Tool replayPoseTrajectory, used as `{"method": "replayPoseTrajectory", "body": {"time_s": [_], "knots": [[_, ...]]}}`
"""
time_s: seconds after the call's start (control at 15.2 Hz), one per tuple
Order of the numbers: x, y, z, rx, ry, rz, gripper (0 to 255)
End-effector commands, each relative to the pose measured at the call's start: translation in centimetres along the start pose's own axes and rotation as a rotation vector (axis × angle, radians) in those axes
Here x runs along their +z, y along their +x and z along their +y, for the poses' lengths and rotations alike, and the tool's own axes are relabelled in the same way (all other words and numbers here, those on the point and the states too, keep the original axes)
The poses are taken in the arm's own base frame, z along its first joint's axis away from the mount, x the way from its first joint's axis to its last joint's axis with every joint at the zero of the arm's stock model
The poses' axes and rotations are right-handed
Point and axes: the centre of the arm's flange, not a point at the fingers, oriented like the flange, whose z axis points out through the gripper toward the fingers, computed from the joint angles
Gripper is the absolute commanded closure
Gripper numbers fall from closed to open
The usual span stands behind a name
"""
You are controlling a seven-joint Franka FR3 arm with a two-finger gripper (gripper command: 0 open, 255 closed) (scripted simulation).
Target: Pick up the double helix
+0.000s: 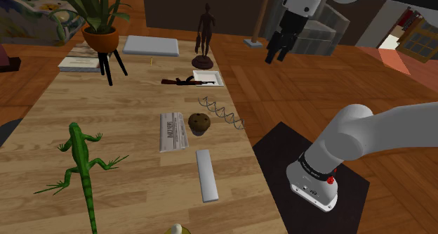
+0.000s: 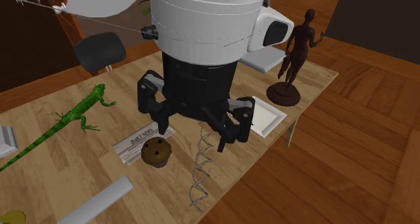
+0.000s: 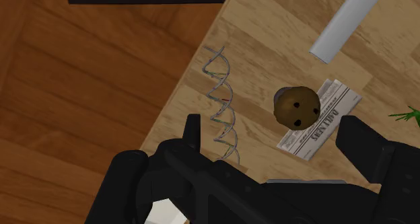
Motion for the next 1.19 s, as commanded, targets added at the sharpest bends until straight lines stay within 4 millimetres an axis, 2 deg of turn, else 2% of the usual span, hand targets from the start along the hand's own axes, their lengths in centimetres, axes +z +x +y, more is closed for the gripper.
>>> {"method": "replayPoseTrajectory", "body": {"time_s": [0.0,1.12], "knots": [[0.0,0.0,0.0,0.000,0.000,0.000,0],[20.6,7.9,-1.4,0.205,-0.035,0.083,0]]}}
